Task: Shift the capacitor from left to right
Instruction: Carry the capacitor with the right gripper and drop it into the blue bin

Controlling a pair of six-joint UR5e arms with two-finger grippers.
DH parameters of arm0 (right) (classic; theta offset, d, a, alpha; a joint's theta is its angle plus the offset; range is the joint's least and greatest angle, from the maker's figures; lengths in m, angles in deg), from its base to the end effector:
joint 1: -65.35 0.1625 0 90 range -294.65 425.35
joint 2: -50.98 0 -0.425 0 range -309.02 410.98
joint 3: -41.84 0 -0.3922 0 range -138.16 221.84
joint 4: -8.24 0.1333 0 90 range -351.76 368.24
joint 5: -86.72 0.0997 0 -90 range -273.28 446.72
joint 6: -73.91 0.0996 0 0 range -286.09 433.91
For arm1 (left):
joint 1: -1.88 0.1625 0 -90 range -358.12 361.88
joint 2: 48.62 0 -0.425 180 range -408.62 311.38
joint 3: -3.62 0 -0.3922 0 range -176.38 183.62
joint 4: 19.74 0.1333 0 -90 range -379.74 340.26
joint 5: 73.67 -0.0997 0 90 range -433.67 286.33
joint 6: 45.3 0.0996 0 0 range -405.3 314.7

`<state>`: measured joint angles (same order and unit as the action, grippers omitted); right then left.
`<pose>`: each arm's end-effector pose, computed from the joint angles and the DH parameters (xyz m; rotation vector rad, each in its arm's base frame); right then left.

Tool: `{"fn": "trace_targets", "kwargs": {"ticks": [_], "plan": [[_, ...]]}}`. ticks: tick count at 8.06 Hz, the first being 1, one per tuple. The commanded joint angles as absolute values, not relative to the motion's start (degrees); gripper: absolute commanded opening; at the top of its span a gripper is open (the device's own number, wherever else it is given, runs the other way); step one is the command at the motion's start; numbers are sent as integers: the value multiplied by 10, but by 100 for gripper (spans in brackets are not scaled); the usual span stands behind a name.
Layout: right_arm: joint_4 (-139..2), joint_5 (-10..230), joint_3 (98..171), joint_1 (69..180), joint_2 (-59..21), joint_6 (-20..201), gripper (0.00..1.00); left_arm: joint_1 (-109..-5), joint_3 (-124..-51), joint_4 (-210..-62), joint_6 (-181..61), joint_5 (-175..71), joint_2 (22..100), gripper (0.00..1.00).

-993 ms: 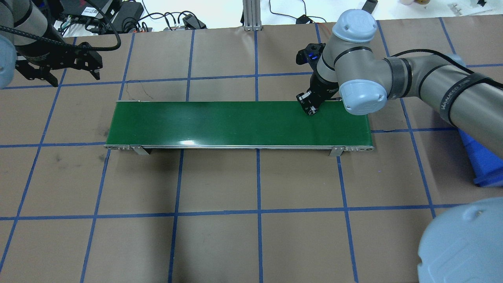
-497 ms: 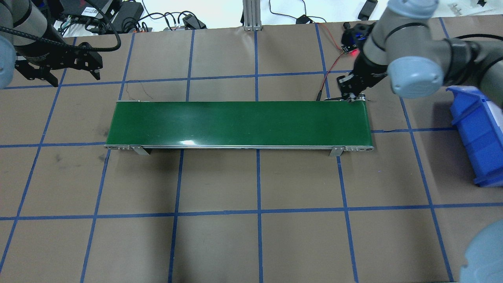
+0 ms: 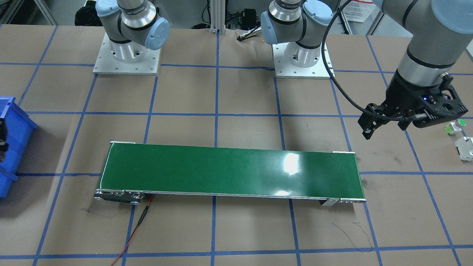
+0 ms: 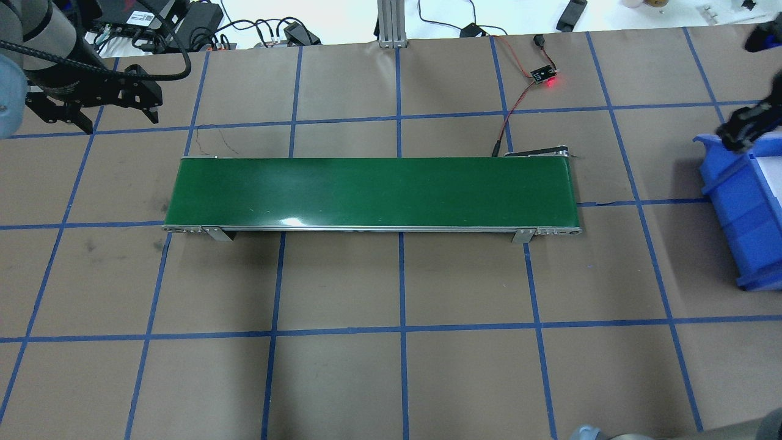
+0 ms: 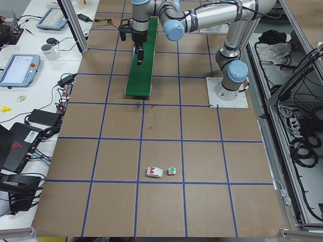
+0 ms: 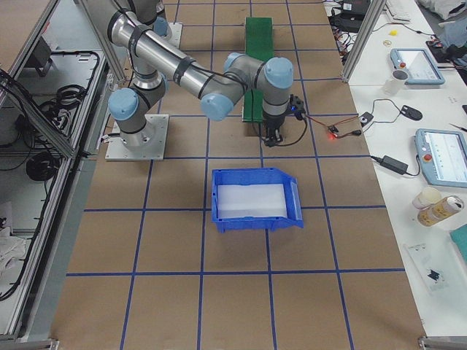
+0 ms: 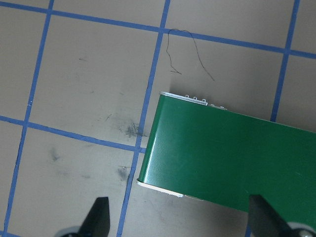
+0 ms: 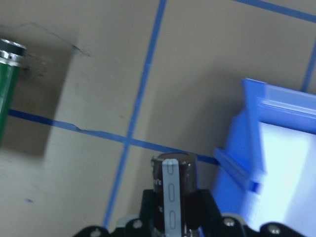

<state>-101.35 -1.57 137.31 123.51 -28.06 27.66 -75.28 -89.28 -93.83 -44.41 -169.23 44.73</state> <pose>-0.1807 -0.5493 0.3749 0.3937 -3.1037 0.0964 -0.0029 -0.5439 0.4631 -0.3263 2.9986 -0.2355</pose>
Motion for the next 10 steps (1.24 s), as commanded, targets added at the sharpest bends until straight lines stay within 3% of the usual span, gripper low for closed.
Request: {"fn": "trace_targets", "kwargs": {"ticks": [1, 6, 7, 8, 9, 10], "plan": [[-1079, -13, 1363, 1077, -253, 122, 0, -760, -892, -938, -444, -1694, 447, 100], [-1135, -20, 1398, 1061, -141, 186, 0, -762, -893, -937, -444, -1694, 447, 100], [-1138, -13, 1398, 1061, -139, 181, 7, -762, -893, -937, -444, -1694, 448, 100], [-1139, 5, 1397, 1061, -141, 174, 59, -762, -894, -937, -444, -1694, 448, 100], [-1139, 50, 1397, 1061, -159, 170, 100, -763, -894, -937, -444, -1693, 447, 100], [-1130, 52, 1396, 1061, -184, 172, 100, -763, -894, -937, -444, -1693, 448, 100]]}}
